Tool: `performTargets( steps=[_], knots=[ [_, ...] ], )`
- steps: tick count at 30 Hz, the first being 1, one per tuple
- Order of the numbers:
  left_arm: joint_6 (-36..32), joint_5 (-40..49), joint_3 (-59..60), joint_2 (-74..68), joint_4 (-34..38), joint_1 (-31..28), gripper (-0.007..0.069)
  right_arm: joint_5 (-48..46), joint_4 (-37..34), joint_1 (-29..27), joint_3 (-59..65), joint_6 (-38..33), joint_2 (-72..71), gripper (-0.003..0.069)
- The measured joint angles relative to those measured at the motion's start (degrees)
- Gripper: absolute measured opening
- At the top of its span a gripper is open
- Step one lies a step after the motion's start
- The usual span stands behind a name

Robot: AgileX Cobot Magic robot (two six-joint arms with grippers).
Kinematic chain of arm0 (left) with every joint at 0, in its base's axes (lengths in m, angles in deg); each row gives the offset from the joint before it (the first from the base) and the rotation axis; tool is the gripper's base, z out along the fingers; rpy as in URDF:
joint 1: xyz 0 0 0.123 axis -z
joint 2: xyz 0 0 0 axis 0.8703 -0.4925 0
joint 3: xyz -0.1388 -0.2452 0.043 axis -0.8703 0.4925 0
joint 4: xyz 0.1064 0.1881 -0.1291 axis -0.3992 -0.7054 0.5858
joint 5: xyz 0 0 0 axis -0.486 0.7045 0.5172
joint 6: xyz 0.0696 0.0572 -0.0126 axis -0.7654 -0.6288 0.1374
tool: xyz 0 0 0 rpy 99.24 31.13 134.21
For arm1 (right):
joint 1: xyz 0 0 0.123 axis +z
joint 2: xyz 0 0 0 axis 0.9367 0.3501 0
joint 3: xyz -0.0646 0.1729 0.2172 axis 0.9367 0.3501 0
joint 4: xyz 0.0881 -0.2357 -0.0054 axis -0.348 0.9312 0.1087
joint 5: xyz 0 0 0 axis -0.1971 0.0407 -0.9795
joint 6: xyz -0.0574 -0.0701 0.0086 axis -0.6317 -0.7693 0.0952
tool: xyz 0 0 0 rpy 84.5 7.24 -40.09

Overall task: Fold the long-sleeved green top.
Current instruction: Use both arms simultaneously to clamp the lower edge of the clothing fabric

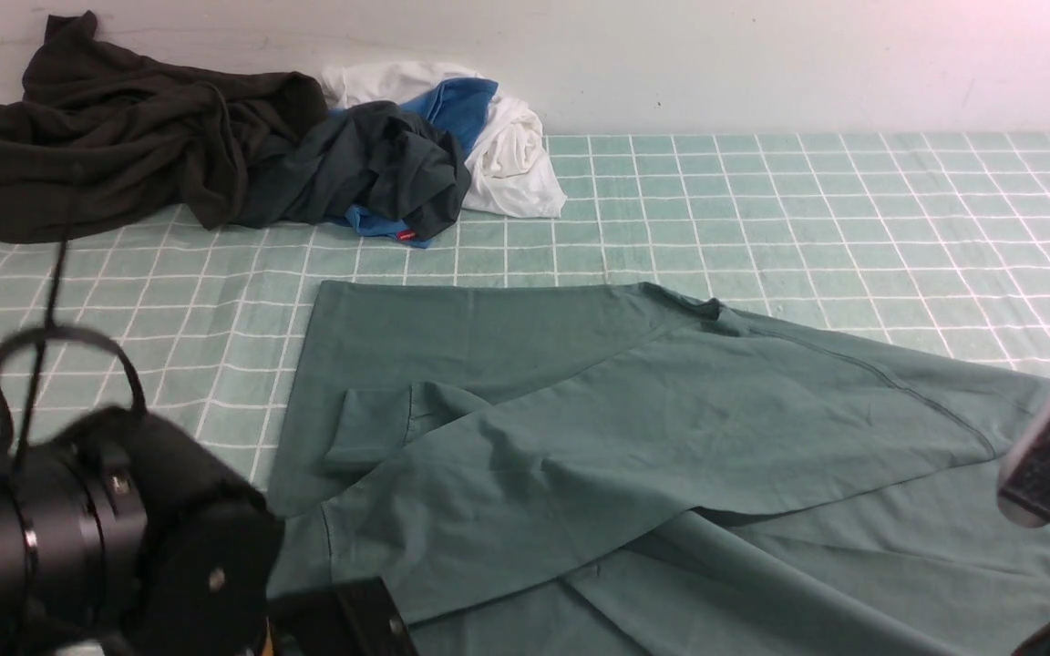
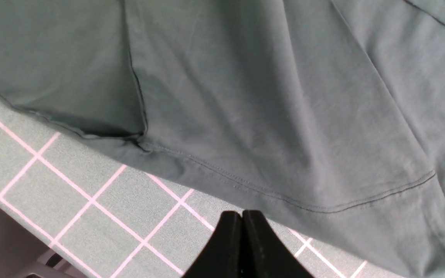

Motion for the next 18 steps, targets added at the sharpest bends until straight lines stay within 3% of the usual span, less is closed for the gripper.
performTargets(
  steps=[5, 10, 14, 18],
  knots=[
    [-5.3, -11.1, 8.2, 0.0, 0.0, 6.9, 0.0549, 1.4, -0.2, 0.0, 0.0, -0.1, 0.0, -0.0014],
    [-5.7, -14.4, 10.3, 0.7, -0.9, 7.7, 0.0543, 2.2, -0.2, 0.0, 0.0, -0.2, 0.0, -0.0014],
    [-5.5, -15.3, 10.5, 0.8, -2.9, 7.7, 0.0481, 2.3, -0.2, 0.0, 0.0, -0.2, 0.0, -0.0014],
    [-2.4, -15.5, 10.2, 0.8, -5.1, 7.7, 0.0335, 2.3, -0.2, 0.0, 0.0, -0.2, 0.0, -0.0014]
  ],
)
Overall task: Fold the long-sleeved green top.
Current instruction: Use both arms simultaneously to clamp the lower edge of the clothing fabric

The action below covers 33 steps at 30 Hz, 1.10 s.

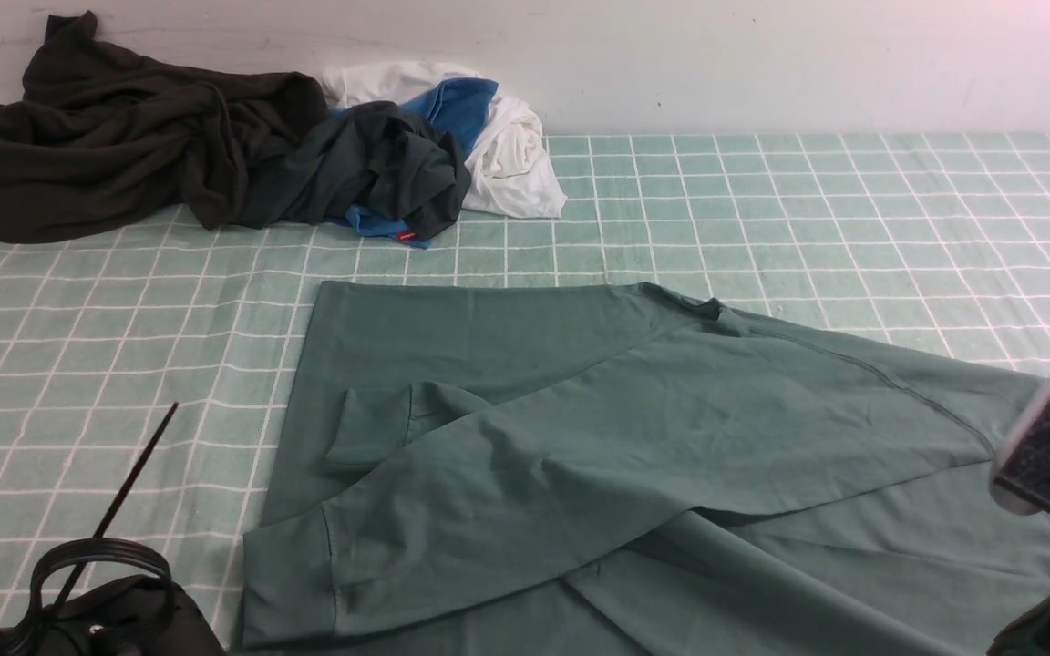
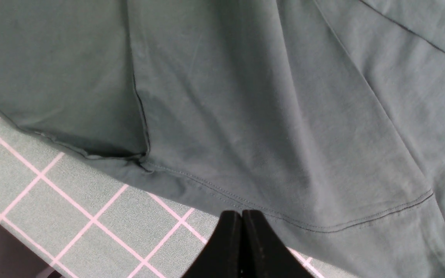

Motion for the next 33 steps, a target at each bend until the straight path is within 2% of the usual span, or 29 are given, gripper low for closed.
performTargets(
  steps=[3, 9, 13, 16, 18, 22, 23, 25, 26, 27, 29, 33],
  knots=[
    [4.9, -0.3, -1.2, -0.3, -1.8, 0.0, 0.0208, 0.0, 0.0, 0.0, 0.0, 0.0, 0.0, -0.0014],
    [10.3, -0.2, -2.2, -0.3, -2.0, 0.0, 0.0035, 0.0, 0.4, 0.0, 0.0, -0.4, 0.0, -0.0014],
    [14.3, 3.5, -4.0, -0.1, -2.5, 0.0, 0.0006, 0.0, 2.3, 0.0, 0.0, -1.2, 0.0, -0.0009],
    [18.2, 8.2, -5.3, 2.7, -3.5, 0.0, 0.0006, -0.1, 2.3, 0.0, 0.0, -4.5, 0.3, 0.003],
    [18.8, 10.5, -4.8, 5.5, -4.3, 0.0, 0.0006, -0.5, 0.6, 0.0, 0.0, -8.0, 1.3, 0.008],
    [18.8, 14.7, -1.7, 10.0, -4.7, 0.0, 0.0006, -1.7, -3.8, 0.0, 0.0, -17.0, 4.2, 0.0246],
    [18.8, 14.8, -1.2, 10.3, -4.7, 0.0, 0.0006, -1.7, -3.9, 0.0, 0.0, -17.5, 4.6, 0.0265],
    [18.8, 15.5, 0.5, 11.7, -4.7, 0.0, 0.0006, -0.8, -4.6, 0.0, 1.4, -23.5, 6.9, 0.0392],
    [18.8, 15.7, 0.6, 11.7, -4.7, 0.0, 0.0006, -0.6, -4.6, 0.0, 1.6, -23.8, 7.3, 0.04],
    [18.8, 15.9, 0.8, 11.8, -4.8, 0.0, 0.0006, 1.2, -4.3, 0.0, 4.0, -26.7, 8.9, 0.0456],
    [18.8, 15.9, 0.8, 11.9, -4.8, 0.0, 0.0006, 4.5, -3.2, 0.0, 7.7, -29.0, 10.7, 0.0491],
    [18.8, 15.9, 0.8, 11.9, -4.9, 0.0, 0.0006, 11.8, 0.1, 0.0, 13.8, -30.3, 13.1, 0.0507]
  ],
)
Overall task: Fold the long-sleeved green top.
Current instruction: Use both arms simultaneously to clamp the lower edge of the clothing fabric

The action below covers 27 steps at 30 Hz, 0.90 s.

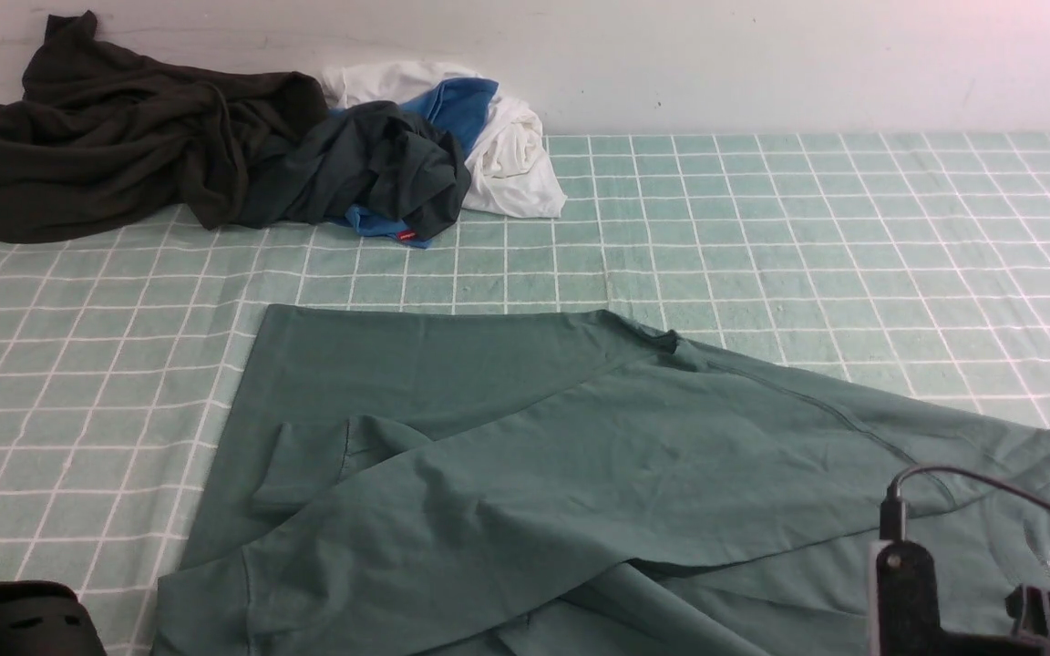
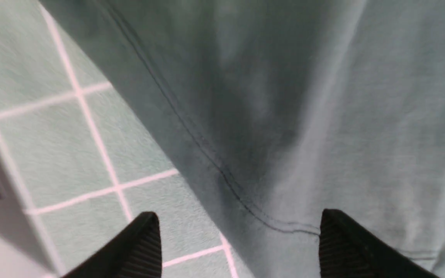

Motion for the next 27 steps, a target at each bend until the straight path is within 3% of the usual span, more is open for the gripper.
performTargets(
  steps=[4, 9, 12, 14, 15, 16, 19, 25, 27],
  knots=[
    [0.0, 0.0, 0.0, 0.0, 0.0, 0.0, 0.0006, 9.8, 2.5, 0.0, 5.9, 0.7, 2.7, 0.0511],
    [0.0, 0.0, 0.0, 0.0, 0.0, 0.0, 0.0006, 12.7, 3.6, 0.0, 7.3, 0.9, 3.9, 0.0475],
    [0.0, -0.1, 0.0, 0.0, -0.1, 0.0, 0.0006, 13.0, 4.5, 0.0, 7.2, 1.0, 3.9, 0.0393],
    [0.0, -0.1, -0.3, 0.0, -0.1, 0.0, 0.0006, 13.0, 4.9, 0.0, 7.2, 1.0, 3.9, 0.0283],
    [0.0, -0.1, -0.4, 0.0, -0.1, 0.0, 0.0006, 13.0, 4.9, 0.0, 7.2, 1.0, 3.9, 0.0273],
    [0.0, -0.1, -1.2, 0.0, -0.6, 0.0, 0.0006, 13.0, 4.9, 0.0, 7.2, 1.0, 3.9, 0.0172],
    [0.0, -0.1, -3.4, 0.0, -1.4, -0.2, 0.0008, 12.8, 5.3, 0.0, 6.7, 1.0, 3.9, 0.0044],
    [-0.8, 2.0, -10.5, 0.0, -2.5, -6.6, 0.0015, 4.8, 8.7, -1.2, -3.0, 1.5, 3.5, 0.0011],
    [-4.2, 2.5, -16.6, -0.5, -3.7, -13.4, 0.0017, 4.0, 9.8, -5.4, -11.3, 1.8, 4.2, 0.0011]
  ],
)
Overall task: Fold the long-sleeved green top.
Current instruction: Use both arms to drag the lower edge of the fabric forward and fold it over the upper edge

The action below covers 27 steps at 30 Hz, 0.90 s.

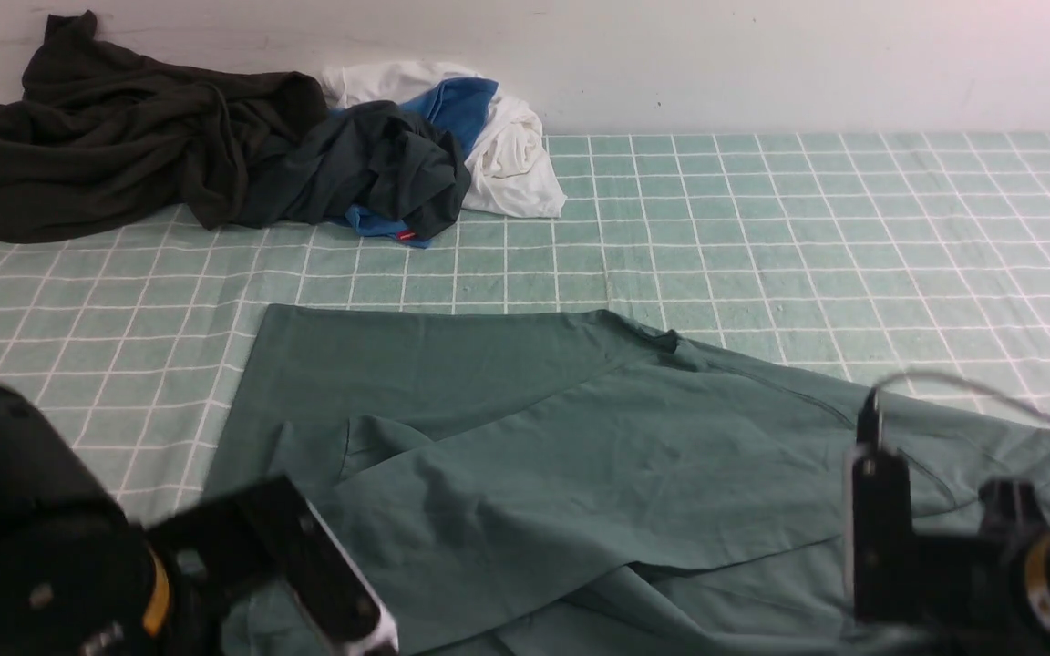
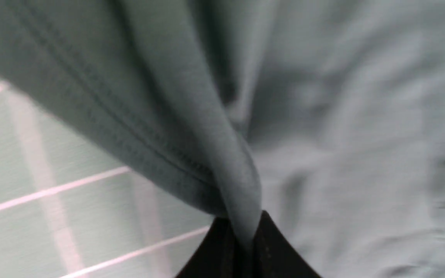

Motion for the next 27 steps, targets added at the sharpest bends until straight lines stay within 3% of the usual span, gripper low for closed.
performTargets(
  steps=[2, 3, 4, 8, 15, 21, 24, 27],
  knots=[
    [-3.5, 0.0, -5.8, -1.6, 0.4, -6.0, 0.0017, 1.7, -0.2, -4.4, -5.7, -0.2, 1.8, 0.0011],
    [-3.5, 0.0, -5.8, -1.6, 0.4, -6.0, 0.0017, 2.1, -0.3, -4.4, -6.9, -0.3, 1.8, 0.0011],
    [-6.9, -0.1, -11.6, -4.6, 1.7, -11.5, 0.0017, 3.6, -1.5, -8.3, -11.6, -1.7, 4.6, 0.0011],
    [-12.7, -1.3, -24.3, -13.0, 4.6, -18.8, 0.0017, 4.8, -5.8, -14.4, -21.7, -5.8, 13.0, 0.0011],
    [-15.0, -4.9, -42.6, -31.2, 5.4, -23.7, 0.0017, 6.8, -8.3, -18.8, -33.6, -7.1, 27.6, 0.0012],
    [-15.0, -7.6, -53.7, -46.6, 3.5, -24.9, 0.0063, 12.8, -7.7, -21.1, -39.8, 1.0, 38.4, 0.01],
    [-13.6, -8.9, -55.9, -51.0, 0.1, -24.9, 0.0121, 13.2, -5.2, -21.7, -41.6, 7.3, 39.9, 0.0188],
    [-5.4, -10.3, -59.3, -54.6, -5.4, -25.0, 0.0238, 9.9, -0.2, -22.5, -44.2, 19.8, 39.2, 0.0319]
  ],
)
